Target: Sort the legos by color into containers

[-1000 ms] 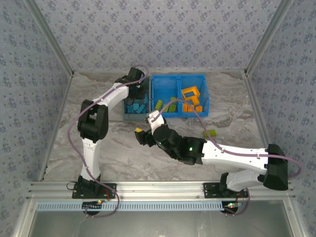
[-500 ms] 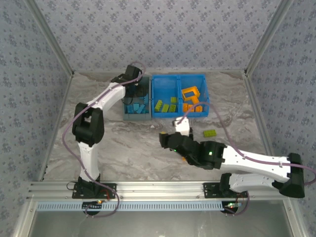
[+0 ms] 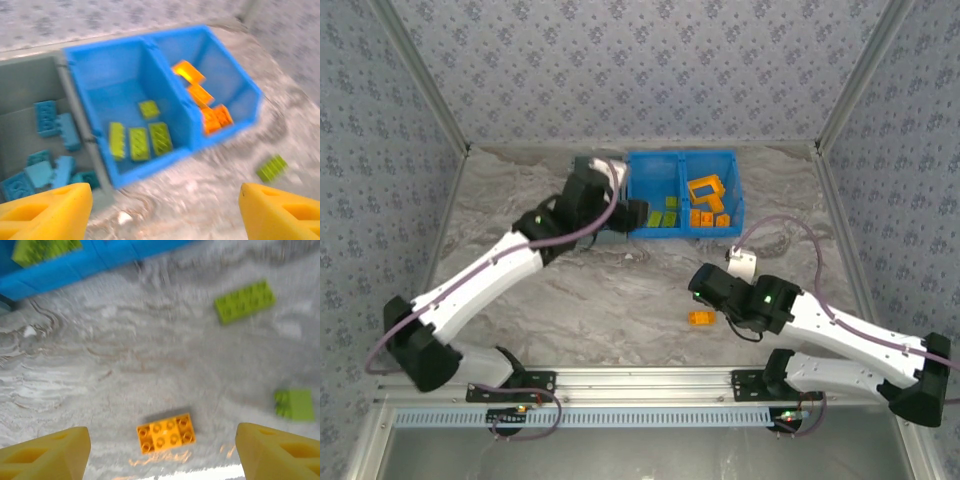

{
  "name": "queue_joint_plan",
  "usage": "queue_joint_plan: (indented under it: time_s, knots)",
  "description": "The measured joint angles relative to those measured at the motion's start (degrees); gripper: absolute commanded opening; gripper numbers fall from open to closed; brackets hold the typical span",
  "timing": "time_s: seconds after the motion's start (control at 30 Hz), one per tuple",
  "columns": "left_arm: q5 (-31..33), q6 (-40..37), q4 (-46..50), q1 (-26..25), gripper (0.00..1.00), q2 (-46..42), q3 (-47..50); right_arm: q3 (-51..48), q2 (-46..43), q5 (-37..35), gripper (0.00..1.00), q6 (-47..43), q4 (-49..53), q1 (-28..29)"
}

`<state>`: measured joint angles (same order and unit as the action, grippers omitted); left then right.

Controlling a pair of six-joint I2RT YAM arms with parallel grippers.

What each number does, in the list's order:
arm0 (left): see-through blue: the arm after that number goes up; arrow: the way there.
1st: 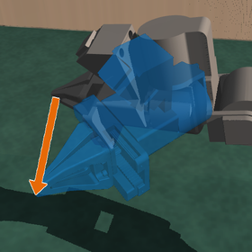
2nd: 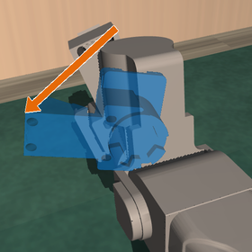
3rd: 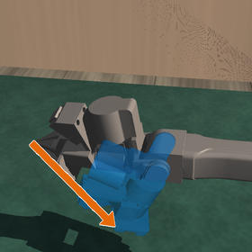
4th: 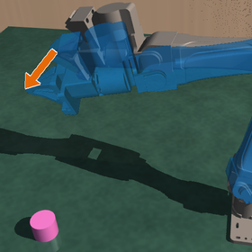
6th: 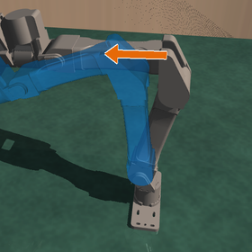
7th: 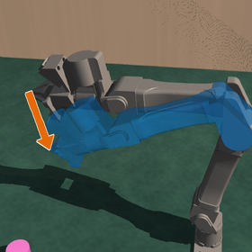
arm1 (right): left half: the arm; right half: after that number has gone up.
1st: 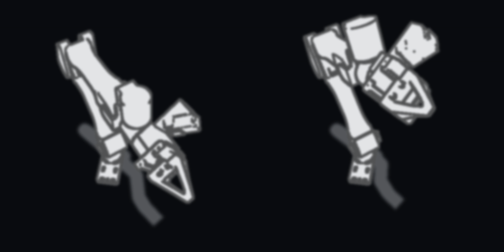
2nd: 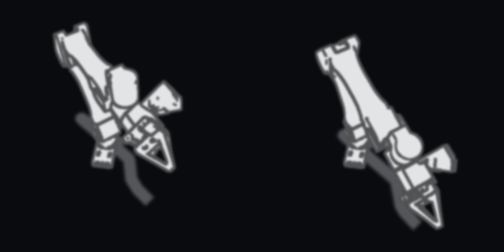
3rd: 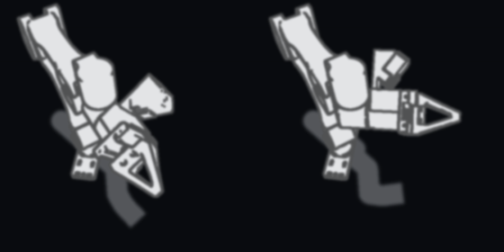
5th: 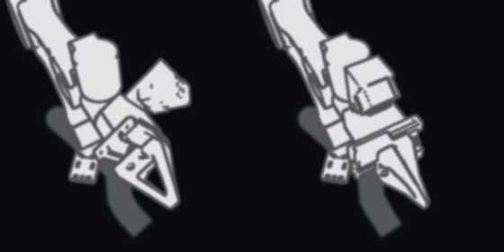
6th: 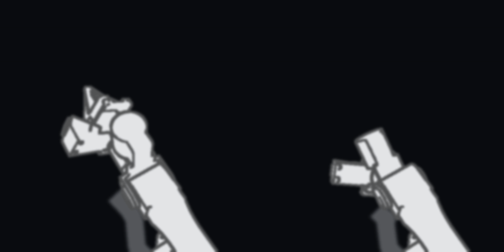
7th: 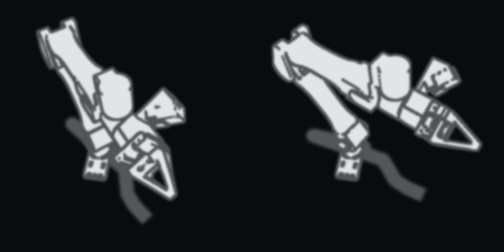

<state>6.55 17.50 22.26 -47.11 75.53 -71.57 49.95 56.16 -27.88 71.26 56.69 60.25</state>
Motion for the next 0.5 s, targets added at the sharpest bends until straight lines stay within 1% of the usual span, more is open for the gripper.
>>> queue_joint_plan:
  time_s: [0.1, 0.23, 0.27, 0.33, 0.43, 0.5]
  knots:
    - [0.15, -2.56, -1.36, -7.80, 0.78, -6.29, 8.52, -2.64, 0.09, 4.90, 0.79, 8.63, -1.09, 0.11]
    - [0.83, -3.58, -2.16, -16.31, 0.79, -13.92, 18.84, -5.95, 1.38, 10.16, 0.79, 22.47, -3.85, -0.13]
    - [1.11, -3.56, -2.12, -17.92, 0.79, -15.23, 20.44, -6.01, 2.27, 11.06, 0.81, 25.22, -3.96, -0.24]
    - [2.19, -3.41, -2.12, -21.84, 0.79, -17.66, 23.23, -5.99, 4.72, 12.72, 0.82, 31.15, -4.44, -0.61]
    - [4.17, -2.58, -2.05, -26.23, 0.79, -19.45, 24.98, -6.05, 7.48, 14.51, 0.87, 36.83, -5.68, -1.97]
    - [5.46, -1.95, -1.77, -28.33, 0.79, -19.96, 25.22, -6.21, 8.66, 15.63, 0.87, 39.39, -7.28, -3.45]
